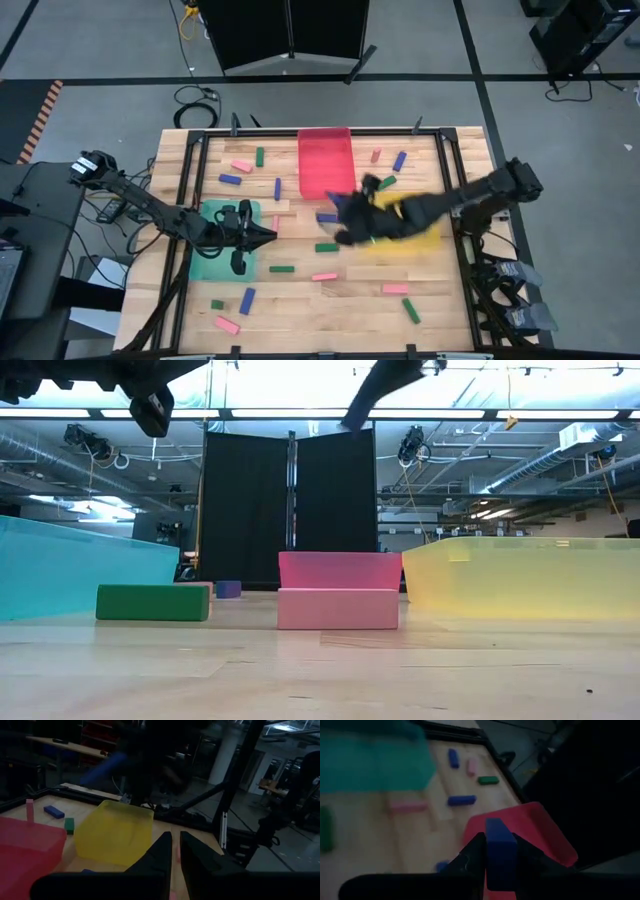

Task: Sort blocks
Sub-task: Put the blue block into the red bin

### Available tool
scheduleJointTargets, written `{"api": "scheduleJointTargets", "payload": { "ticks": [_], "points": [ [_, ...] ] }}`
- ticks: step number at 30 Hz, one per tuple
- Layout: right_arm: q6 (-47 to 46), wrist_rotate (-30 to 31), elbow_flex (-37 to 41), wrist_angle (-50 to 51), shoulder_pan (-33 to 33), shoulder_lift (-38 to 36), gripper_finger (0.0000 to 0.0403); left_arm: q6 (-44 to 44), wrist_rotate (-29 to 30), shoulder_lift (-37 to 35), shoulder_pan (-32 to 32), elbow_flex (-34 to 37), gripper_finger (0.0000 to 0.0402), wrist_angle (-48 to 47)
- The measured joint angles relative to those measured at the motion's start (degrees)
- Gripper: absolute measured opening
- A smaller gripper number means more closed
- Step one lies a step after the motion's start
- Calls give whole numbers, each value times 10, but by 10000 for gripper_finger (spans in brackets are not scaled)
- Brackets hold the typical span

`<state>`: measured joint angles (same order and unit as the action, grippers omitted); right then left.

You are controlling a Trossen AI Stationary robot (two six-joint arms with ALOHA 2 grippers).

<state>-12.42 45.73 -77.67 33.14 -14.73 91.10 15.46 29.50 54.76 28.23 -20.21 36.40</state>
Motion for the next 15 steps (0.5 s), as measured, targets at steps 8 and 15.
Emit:
{"api": "scheduleJointTargets", "payload": {
  "ticks": [8, 15],
  "points": [
    [21, -54, 0, -28, 181, 41, 69, 2, -2, 0, 0, 0, 46, -1],
    [31, -125, 1, -87, 277, 97, 138, 2, -2, 0, 0, 0, 46, -2]
  ]
}}
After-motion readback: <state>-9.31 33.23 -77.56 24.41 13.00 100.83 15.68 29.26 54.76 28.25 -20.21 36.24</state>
